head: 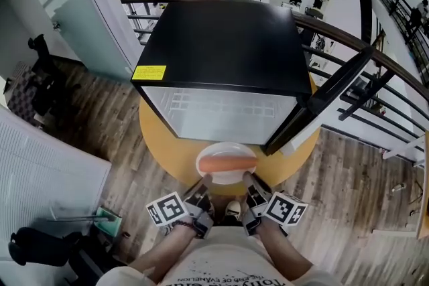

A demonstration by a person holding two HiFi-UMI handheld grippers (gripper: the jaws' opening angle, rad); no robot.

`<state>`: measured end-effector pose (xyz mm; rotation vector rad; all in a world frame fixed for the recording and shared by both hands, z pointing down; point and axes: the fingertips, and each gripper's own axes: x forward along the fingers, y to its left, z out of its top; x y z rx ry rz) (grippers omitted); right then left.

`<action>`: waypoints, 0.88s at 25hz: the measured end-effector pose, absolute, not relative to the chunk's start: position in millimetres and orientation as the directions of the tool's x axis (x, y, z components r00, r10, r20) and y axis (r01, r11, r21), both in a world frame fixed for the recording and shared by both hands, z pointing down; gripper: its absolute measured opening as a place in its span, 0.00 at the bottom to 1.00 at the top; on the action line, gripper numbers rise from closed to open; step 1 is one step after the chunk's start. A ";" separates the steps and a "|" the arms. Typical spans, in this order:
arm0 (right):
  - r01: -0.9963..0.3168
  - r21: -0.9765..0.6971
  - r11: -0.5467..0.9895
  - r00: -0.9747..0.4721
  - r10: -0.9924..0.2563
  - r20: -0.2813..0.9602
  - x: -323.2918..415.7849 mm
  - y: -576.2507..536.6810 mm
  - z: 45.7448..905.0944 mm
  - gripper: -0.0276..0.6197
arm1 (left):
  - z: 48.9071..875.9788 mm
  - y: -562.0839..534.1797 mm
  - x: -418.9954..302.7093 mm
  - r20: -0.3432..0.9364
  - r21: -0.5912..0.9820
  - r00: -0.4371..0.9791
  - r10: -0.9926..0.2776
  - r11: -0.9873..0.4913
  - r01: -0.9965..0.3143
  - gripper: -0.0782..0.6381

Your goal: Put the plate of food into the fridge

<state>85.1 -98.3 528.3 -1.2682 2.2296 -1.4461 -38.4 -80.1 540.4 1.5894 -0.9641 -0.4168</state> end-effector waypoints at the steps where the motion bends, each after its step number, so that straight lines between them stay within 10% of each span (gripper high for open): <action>1: -0.552 -0.820 0.151 -0.607 -0.747 0.271 84.3 -100.6 527.4 0.14 | 539.3 -83.5 -39.3 0.232 0.936 0.602 -0.764 0.007 -0.352 0.17; 22: -0.573 -0.795 0.200 -0.576 -0.788 0.217 64.5 -165.2 489.2 0.14 | 503.8 -152.1 -60.0 0.154 0.942 0.625 -0.765 -0.077 -0.327 0.17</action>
